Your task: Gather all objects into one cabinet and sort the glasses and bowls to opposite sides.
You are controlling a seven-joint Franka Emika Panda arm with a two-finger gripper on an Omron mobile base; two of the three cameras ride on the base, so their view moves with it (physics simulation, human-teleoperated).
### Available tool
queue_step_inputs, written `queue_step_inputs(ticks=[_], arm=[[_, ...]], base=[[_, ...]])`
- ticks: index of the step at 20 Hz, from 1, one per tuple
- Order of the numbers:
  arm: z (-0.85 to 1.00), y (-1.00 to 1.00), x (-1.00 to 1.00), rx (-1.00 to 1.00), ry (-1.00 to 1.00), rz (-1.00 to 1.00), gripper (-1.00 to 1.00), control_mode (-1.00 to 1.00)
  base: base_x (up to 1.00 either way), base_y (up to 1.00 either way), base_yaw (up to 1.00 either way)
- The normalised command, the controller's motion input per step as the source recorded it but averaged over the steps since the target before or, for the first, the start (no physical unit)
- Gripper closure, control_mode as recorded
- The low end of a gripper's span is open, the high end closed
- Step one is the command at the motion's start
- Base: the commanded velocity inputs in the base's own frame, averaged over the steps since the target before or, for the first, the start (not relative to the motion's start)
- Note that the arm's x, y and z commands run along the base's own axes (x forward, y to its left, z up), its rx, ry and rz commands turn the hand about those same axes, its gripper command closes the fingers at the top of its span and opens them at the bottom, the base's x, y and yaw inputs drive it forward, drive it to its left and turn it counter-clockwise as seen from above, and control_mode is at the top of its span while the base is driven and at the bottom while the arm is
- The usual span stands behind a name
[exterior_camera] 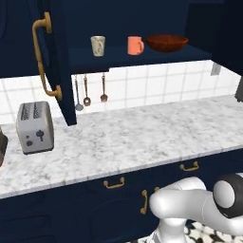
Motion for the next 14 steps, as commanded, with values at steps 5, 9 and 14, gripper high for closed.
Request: queue_step_inputs(ticks=[5,9,14], arm=[[0.0,0.0,0.0,0.0,0.0,0.0,1.0,1.0],[0.0,0.0,0.0,0.0,0.0,0.0,1.0,1.0],[0.0,0.0,0.0,0.0,0.0,0.0,1.0,1.0]], base=[[-0.4,0.37,0.03],[0.17,0.51,0.05],[1.0,0.24,0.01]])
